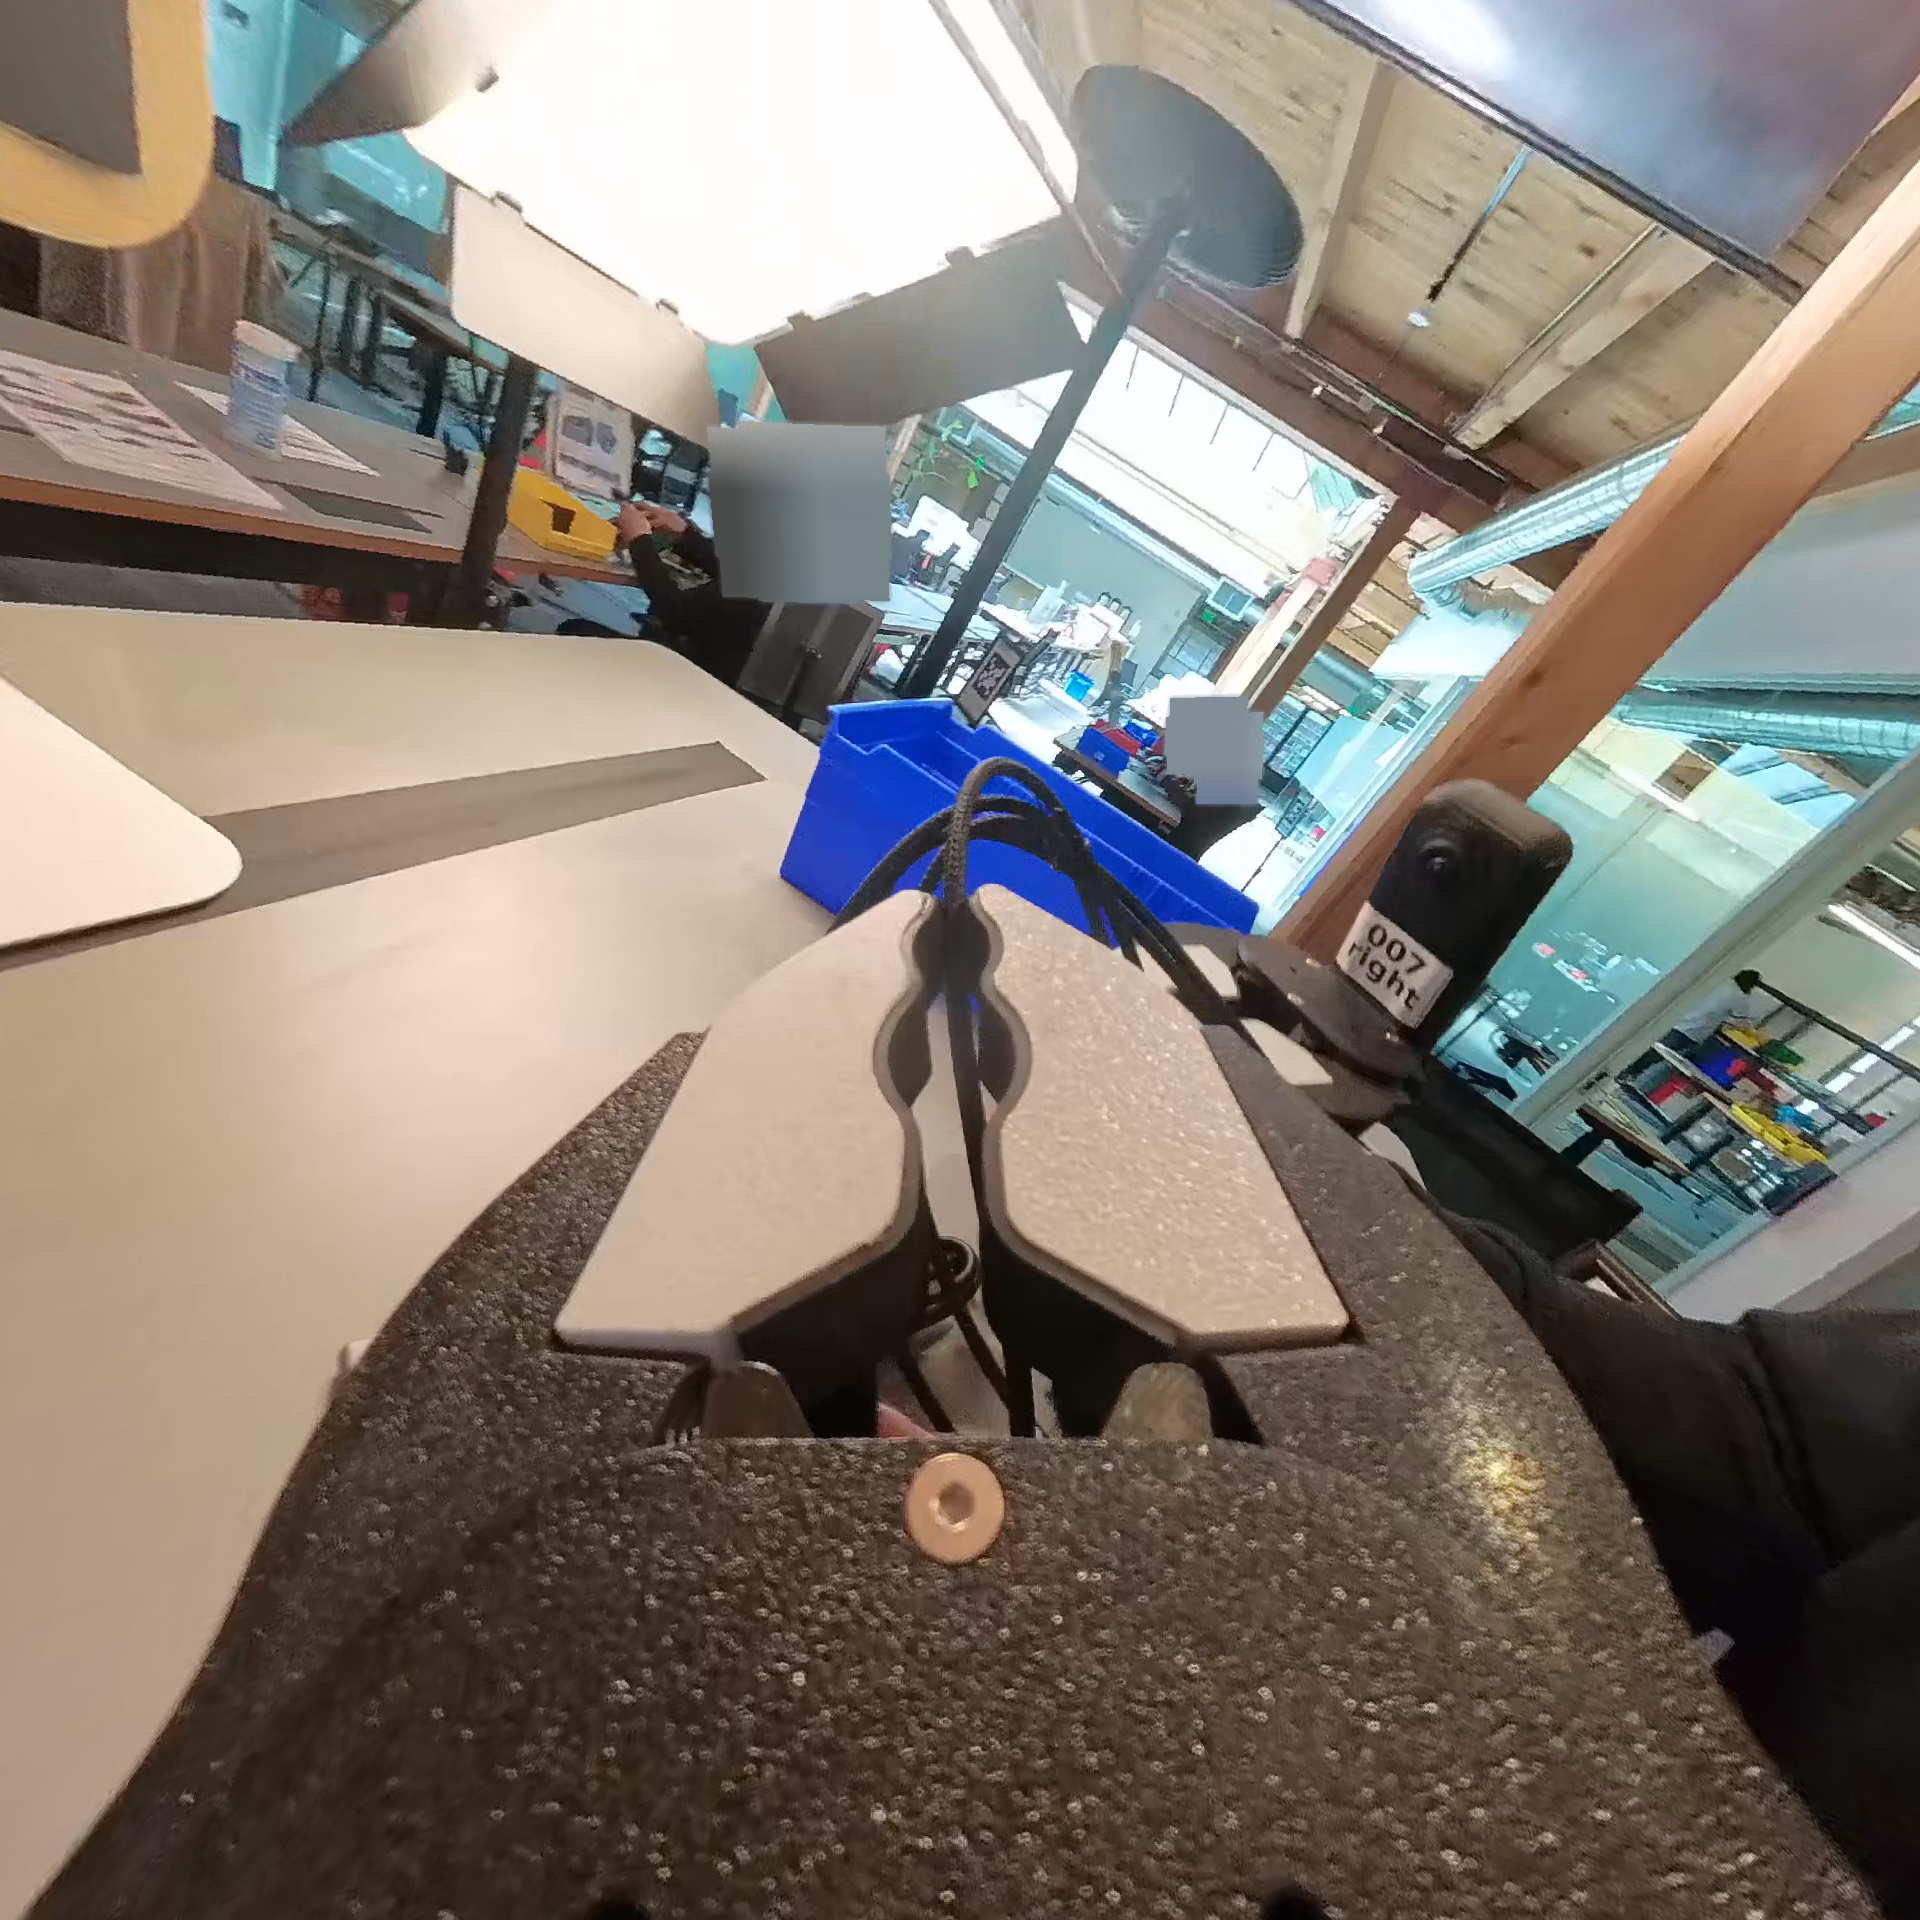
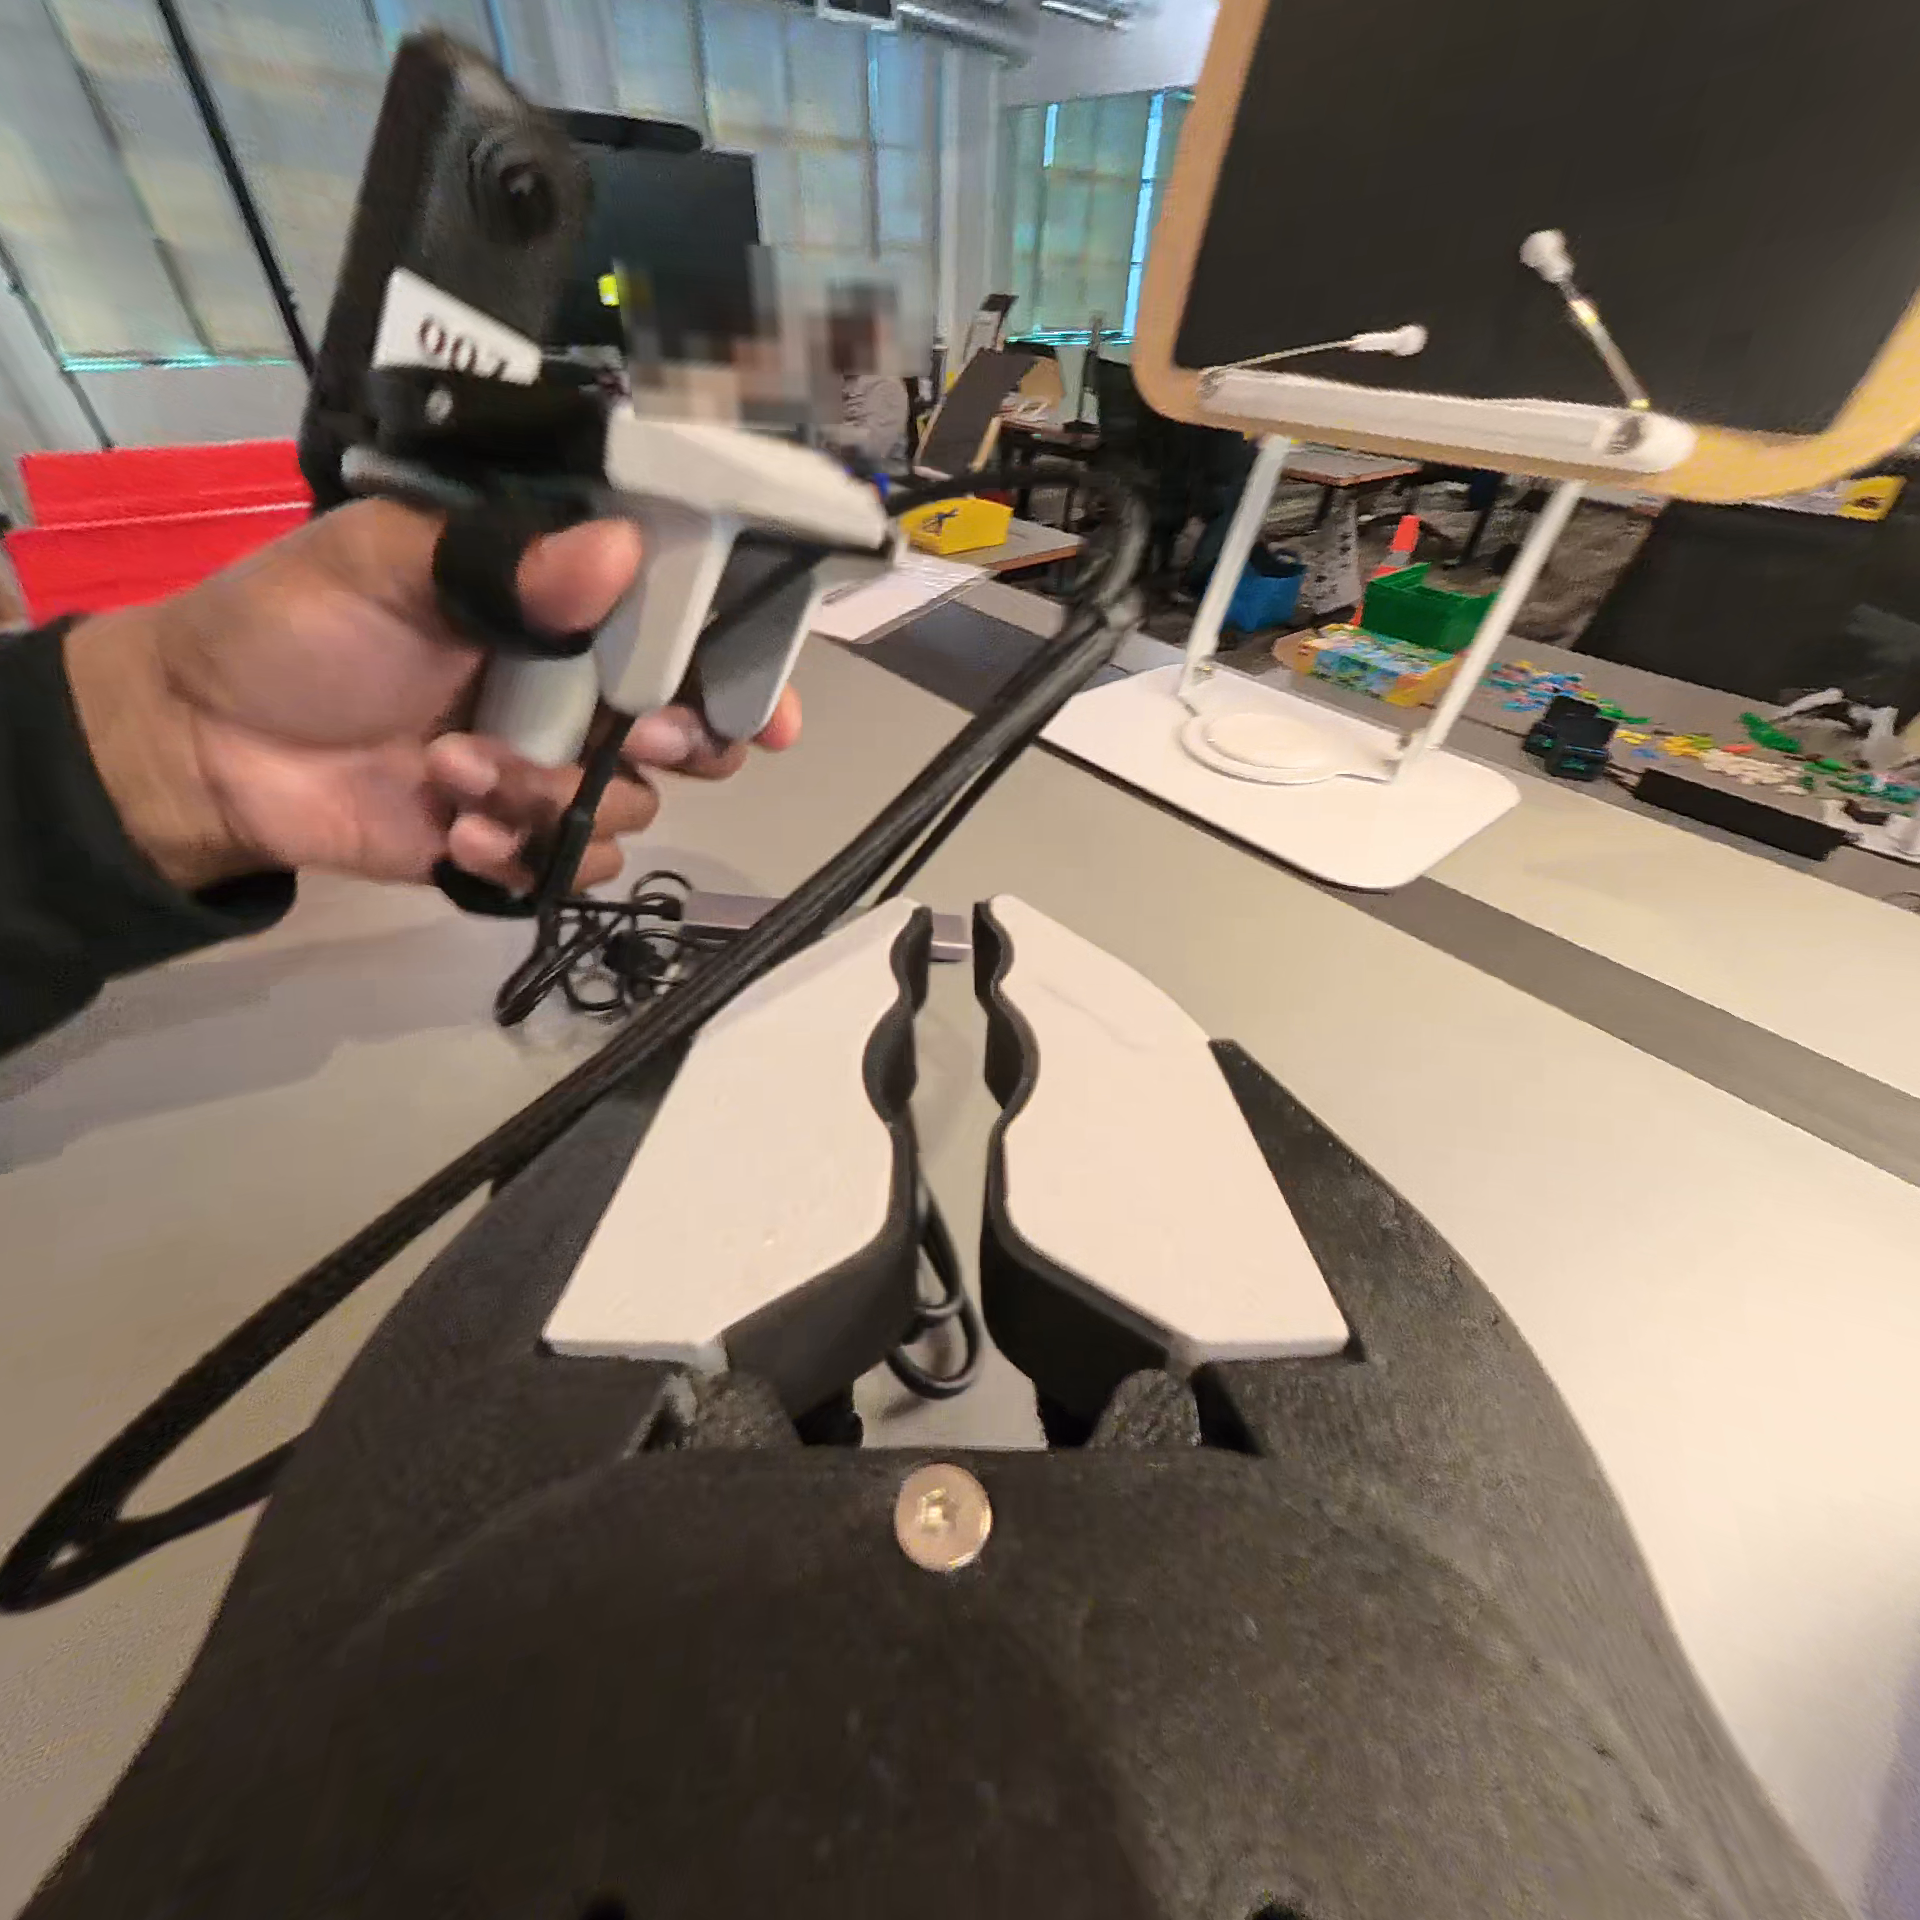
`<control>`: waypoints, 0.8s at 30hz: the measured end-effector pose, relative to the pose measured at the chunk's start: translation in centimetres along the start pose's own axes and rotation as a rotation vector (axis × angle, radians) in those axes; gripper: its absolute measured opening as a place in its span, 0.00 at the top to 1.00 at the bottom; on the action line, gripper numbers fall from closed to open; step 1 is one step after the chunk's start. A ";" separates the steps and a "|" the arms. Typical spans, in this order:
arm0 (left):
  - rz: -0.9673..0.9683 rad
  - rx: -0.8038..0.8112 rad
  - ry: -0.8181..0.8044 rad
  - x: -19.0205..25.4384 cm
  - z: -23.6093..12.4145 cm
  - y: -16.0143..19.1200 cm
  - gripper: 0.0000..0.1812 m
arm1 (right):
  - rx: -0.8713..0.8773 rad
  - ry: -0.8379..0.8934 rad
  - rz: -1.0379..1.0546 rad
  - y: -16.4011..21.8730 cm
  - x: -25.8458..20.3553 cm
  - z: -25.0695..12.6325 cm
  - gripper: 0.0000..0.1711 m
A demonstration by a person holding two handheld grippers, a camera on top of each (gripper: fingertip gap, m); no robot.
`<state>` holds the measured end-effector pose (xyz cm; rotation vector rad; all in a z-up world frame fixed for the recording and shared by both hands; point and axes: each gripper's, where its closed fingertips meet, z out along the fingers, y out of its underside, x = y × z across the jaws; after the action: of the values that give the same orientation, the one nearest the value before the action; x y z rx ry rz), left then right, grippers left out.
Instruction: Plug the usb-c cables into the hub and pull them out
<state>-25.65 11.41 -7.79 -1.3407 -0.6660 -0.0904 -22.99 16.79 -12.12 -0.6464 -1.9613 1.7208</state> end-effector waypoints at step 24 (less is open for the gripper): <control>-0.127 0.121 0.080 -3.3 0.5 0.4 0.98 | 0.052 0.221 -0.836 -0.3 -6.5 2.5 1.00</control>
<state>-28.39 10.95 -9.69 -1.1721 -0.6785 -0.2018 -19.41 10.81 -12.33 0.0338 -1.6660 1.1127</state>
